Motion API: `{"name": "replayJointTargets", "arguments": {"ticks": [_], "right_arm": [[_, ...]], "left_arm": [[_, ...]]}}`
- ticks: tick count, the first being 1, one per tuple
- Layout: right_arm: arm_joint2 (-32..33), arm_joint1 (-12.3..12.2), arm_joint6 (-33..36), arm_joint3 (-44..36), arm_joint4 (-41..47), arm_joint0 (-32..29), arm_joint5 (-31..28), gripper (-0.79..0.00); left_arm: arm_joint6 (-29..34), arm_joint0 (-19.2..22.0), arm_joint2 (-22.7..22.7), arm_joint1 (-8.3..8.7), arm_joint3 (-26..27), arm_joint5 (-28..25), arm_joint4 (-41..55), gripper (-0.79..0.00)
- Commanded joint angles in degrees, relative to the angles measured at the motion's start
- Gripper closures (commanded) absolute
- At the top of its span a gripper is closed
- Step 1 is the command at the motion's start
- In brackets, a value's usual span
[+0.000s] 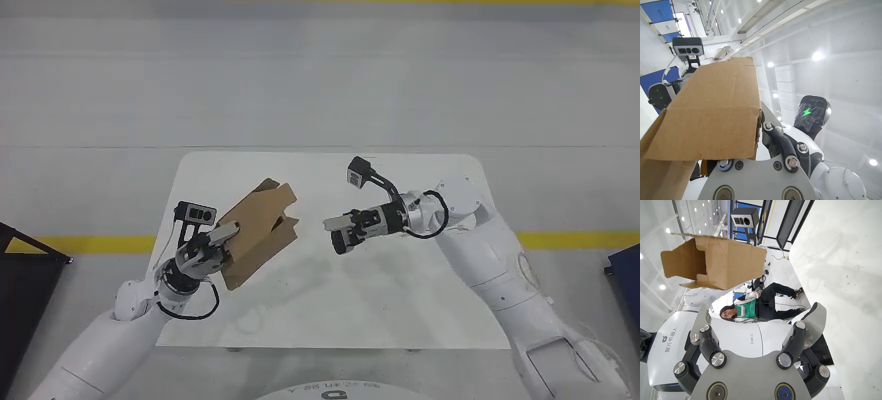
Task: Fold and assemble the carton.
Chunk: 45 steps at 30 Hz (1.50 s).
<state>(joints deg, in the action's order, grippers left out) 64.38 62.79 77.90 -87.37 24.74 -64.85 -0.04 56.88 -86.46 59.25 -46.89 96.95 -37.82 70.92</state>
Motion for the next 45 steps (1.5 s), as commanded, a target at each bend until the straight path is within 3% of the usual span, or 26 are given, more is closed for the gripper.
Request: {"name": "replayJointTargets", "arguments": {"ticks": [1,8,16,27,37,45], "right_arm": [[0.7,-0.2,-0.4,-0.5,0.3,-0.6,-0.1,-0.785],[2.8,-0.9,-2.4,-3.3,0.6,-3.8,-2.9,-0.785],[-0.6,-0.4,-9.0,-5.4,-2.1,-2.9,0.3,-0.785],[-3.7,0.4,-11.1,-2.5,-0.6,0.4,1.4,-0.785],[0.7,-0.7,-9.2,-4.7,1.8,-4.3,-5.6,-0.785],[-0.6,-0.7,-12.0,-6.7,-1.1,-4.5,-2.9,-0.785]], "left_arm": [[0.9,0.9,-0.5,-0.49,-0.3,1.6,1.5,0.000],[2.0,4.4,-1.3,-2.07,-3.5,5.4,1.0,0.000],[0.4,5.5,-3.1,-3.66,-4.2,6.1,-3.8,0.000],[0.5,4.9,-2.3,-4.93,-4.4,6.5,-6.4,0.000],[-0.4,3.8,-0.1,-5.76,-5.0,5.8,-7.4,0.000],[-0.7,3.6,0.5,-6.49,-4.8,6.8,-9.9,0.000]]}}
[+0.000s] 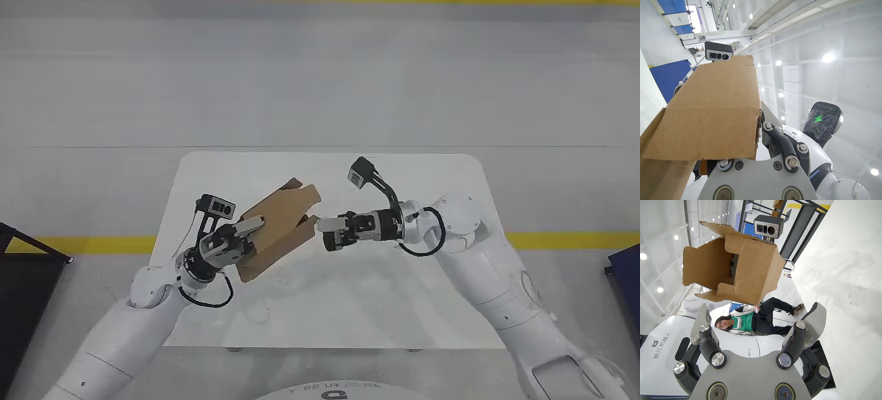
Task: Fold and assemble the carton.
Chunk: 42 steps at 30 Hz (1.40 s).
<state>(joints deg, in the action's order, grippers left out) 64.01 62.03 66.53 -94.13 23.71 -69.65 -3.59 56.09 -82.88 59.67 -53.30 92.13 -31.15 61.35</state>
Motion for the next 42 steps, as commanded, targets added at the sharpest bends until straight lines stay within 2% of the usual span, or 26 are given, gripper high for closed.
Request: {"name": "replayJointTargets", "arguments": {"ticks": [1,11,19,22,27,31,37,42], "right_arm": [[-0.6,0.1,-1.1,0.2,0.0,0.6,1.3,-0.785],[-3.9,0.9,-2.5,2.5,-0.1,4.4,4.7,-0.785],[-6.4,0.9,0.4,2.8,-4.4,6.2,6.1,-0.785],[-6.0,0.9,-0.4,3.0,-3.4,6.0,5.6,-0.785],[-2.5,0.6,-0.2,5.3,3.4,5.1,3.4,-0.785],[-1.5,1.0,-3.9,9.5,8.1,7.3,7.3,-0.785],[-5.6,2.2,-8.0,10.4,6.2,10.1,8.7,-0.785],[-7.4,2.4,-6.1,9.8,4.4,10.8,8.0,-0.785]], "left_arm": [[0.2,0.0,0.1,-0.16,0.1,0.2,-0.6,0.000],[1.3,-0.8,1.5,-0.83,0.8,1.0,-1.7,0.000],[2.0,-1.6,3.0,-1.25,1.2,1.3,-2.1,0.000],[2.5,-1.9,3.6,-1.40,1.3,1.3,-1.9,0.000],[4.2,-2.7,4.2,-1.64,1.3,1.2,-2.1,0.000],[5.4,-3.0,4.2,-1.92,0.9,1.3,-2.8,0.000],[5.2,-2.7,3.7,-2.48,0.9,1.8,-4.0,0.000],[5.1,-2.4,3.8,-2.88,0.8,2.0,-4.2,0.000]]}}
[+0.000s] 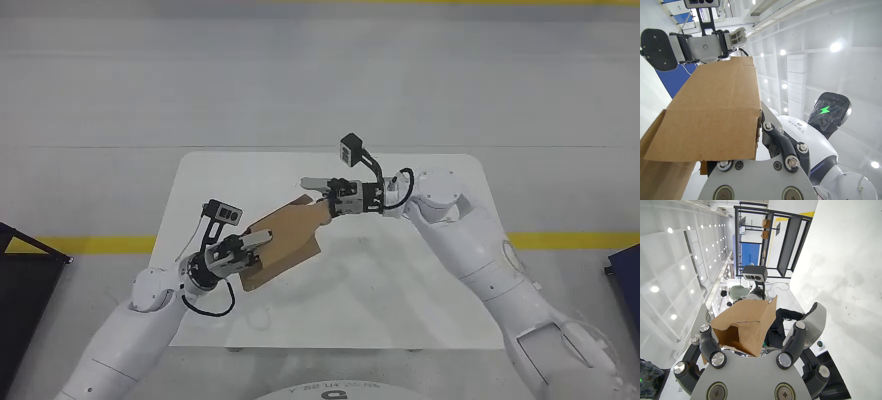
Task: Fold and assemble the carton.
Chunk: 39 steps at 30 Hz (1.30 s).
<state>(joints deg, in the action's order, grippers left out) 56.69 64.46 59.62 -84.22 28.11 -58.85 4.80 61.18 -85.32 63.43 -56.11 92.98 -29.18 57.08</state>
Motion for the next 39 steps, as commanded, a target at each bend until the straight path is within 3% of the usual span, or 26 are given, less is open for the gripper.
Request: {"name": "replayJointTargets", "arguments": {"ticks": [1,14,26,39], "right_arm": [[-0.1,0.0,1.7,-0.1,0.0,0.0,-0.7,-0.785],[0.2,-0.8,5.8,-3.3,-4.1,-2.0,-3.5,-0.785],[-2.6,-0.3,3.6,-3.7,-6.9,-0.6,0.7,-0.785],[6.3,-2.4,6.2,-5.7,-2.4,-7.4,-5.8,-0.785]], "left_arm": [[-0.1,0.0,0.1,-0.14,-0.1,0.0,0.1,0.000],[0.1,-0.3,1.1,-1.01,-0.7,0.3,0.4,0.000],[0.2,-0.4,1.0,-1.83,-0.6,0.8,-0.8,0.000],[2.4,-2.0,3.4,-2.23,-1.5,0.2,0.8,0.000]]}}
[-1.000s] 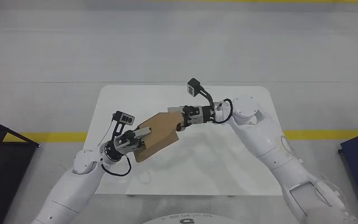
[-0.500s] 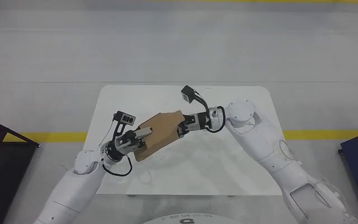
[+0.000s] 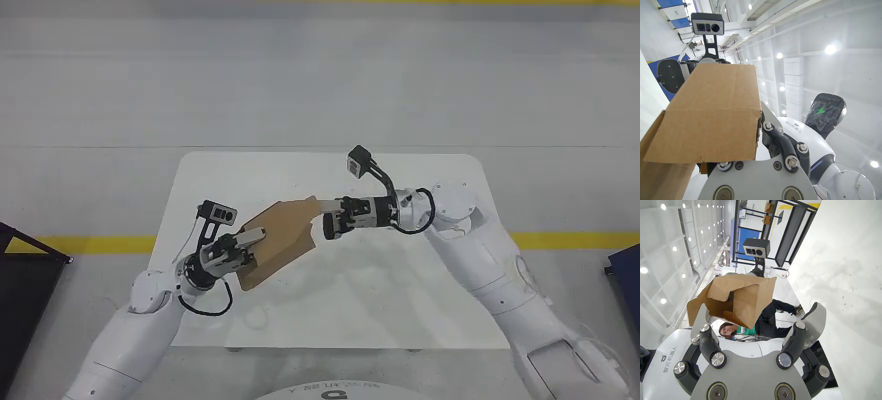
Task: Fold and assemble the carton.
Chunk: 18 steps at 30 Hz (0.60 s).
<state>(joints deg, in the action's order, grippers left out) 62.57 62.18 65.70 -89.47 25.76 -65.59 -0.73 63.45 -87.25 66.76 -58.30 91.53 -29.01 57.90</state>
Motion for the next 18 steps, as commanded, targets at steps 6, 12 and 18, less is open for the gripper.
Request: {"name": "replayJointTargets", "arguments": {"ticks": [6,12,18], "right_arm": [[1.4,-0.7,0.2,-3.8,-1.9,-3.4,-1.0,-0.785],[-0.9,-0.5,-2.2,-5.2,-4.9,-2.7,2.3,-0.785],[-1.7,-0.3,-4.4,-5.3,-5.3,-2.0,3.0,-0.785]], "left_arm": [[0.2,-0.4,0.8,-0.28,0.1,0.3,-0.3,0.000],[-0.2,-0.8,1.1,-0.51,0.9,0.9,-1.5,0.000],[-0.6,-1.2,1.8,-0.65,1.1,1.2,-2.9,0.000]]}}
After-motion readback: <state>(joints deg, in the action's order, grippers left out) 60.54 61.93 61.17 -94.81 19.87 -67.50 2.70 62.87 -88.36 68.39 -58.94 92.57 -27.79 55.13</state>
